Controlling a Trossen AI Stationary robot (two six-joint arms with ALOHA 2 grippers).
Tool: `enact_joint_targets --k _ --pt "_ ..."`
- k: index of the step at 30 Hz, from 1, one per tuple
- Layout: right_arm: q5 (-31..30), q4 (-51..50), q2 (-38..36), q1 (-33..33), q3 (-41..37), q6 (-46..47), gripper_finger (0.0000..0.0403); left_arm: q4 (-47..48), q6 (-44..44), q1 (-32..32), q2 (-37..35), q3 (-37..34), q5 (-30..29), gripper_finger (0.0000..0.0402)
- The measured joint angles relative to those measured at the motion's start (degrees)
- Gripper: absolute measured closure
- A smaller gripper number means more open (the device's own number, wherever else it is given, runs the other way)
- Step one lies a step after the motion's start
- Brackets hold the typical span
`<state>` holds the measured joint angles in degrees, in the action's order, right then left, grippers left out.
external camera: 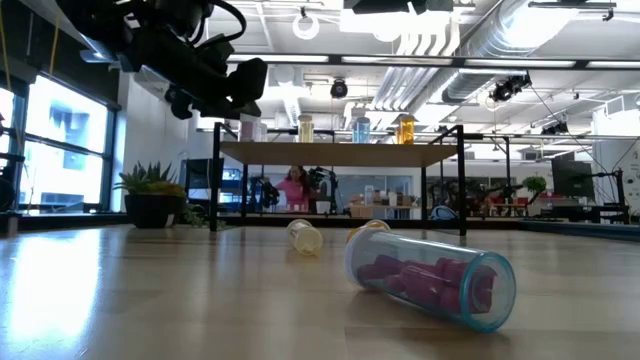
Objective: Pick and place medicine bottles onto shelf by color
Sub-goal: Put the transparent pill bottle aligned with the other transparent pill bottles on the shelf, then put the yellow pill bottle aligned with the other yellow pill bottles on the shelf
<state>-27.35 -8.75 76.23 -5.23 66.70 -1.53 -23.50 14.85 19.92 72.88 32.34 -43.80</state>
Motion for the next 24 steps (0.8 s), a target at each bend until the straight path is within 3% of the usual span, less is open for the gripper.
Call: enact_joint_targets --k 8,18,24 --pt "0.01 0.0 0.0 0.02 0.0 -0.01 0.0176 0.03 -1.96 0.0 -0.02 0.0 1.1 0.0254" --pt "0.02 -0.02 0.0 0.01 0.0 -0.01 0.0176 0.43 -0.99 0.0 0.07 -0.04 1.54 0.0201" --pt "0.02 -0.02 0.0 0.01 0.0 -0.01 0.0176 -0.35 -1.04 -0.02 0.02 -0.04 1.54 0.0192"
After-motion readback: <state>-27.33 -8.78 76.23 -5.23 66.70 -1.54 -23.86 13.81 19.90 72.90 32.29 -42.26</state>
